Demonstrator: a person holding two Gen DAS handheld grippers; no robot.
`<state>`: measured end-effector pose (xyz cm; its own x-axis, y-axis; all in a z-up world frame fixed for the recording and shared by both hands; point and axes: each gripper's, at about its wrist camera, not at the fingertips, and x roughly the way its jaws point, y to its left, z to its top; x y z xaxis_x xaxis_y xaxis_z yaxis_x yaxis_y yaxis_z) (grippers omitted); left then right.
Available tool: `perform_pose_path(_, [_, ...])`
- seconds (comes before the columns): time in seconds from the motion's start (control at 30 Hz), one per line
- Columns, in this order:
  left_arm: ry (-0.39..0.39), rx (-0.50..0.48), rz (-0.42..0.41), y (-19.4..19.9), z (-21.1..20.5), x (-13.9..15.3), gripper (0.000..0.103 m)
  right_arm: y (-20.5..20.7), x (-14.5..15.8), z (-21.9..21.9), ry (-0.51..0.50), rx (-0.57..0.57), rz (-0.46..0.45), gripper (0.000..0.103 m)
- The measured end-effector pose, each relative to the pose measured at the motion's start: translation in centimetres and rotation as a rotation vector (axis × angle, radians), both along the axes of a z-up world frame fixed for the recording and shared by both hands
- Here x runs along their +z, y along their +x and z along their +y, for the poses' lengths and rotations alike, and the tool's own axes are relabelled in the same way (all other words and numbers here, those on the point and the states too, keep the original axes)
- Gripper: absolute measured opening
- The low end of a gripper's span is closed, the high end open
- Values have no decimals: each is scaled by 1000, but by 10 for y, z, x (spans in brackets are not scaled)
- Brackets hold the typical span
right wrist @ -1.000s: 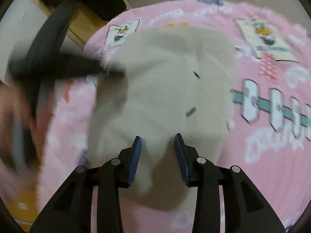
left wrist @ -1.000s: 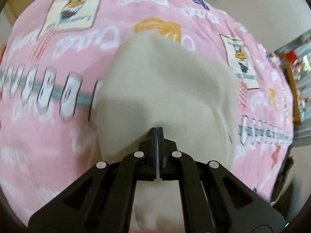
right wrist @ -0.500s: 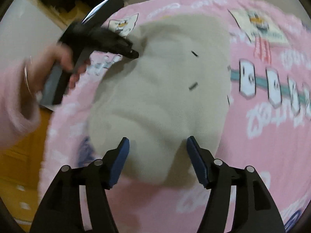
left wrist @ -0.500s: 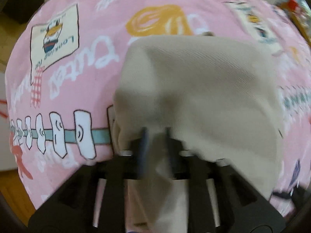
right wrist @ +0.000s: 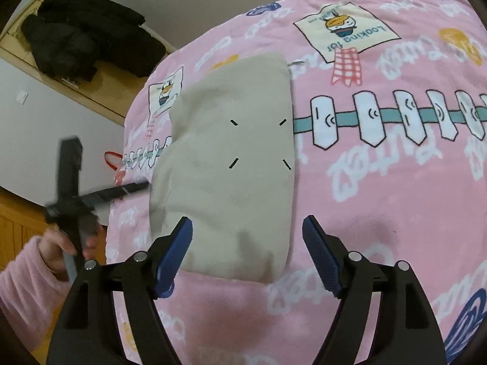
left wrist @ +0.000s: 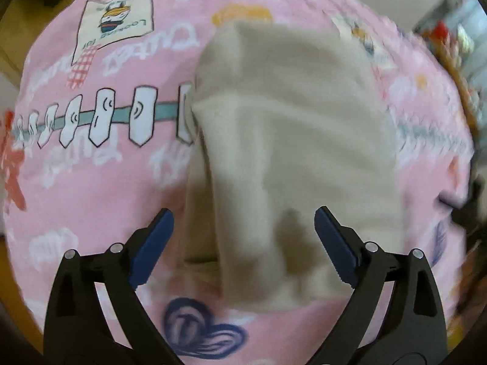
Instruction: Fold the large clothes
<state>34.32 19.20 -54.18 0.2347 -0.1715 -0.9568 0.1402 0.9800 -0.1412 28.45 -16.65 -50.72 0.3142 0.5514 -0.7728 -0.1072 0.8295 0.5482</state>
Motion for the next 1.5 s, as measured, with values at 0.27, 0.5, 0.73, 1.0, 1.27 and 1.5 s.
perform_pose_path(0.27, [49, 70, 29, 9, 13, -35, 94, 9, -19, 13, -113, 17, -25, 76])
perform_pose_path(0.5, [-80, 37, 83, 37, 9, -51, 94, 60, -48, 17, -79, -2, 37, 83])
perform_pose_path(0.73, [-406, 71, 197, 54, 32, -80, 94, 100, -81, 22, 13, -11, 135, 90])
perform_pose_path(1.0, [-485, 24, 169, 49, 29, -102, 97, 89, -122, 7, 304, -111, 336, 95])
perform_pose_path(1.27, [-667, 7, 255, 42, 2, -106, 97, 89, -121, 26, 296, 10, 286, 96])
perform_pose_path(1.5, [-658, 29, 261, 46, -19, -101, 97, 105, -133, 29, 348, 46, 367, 97])
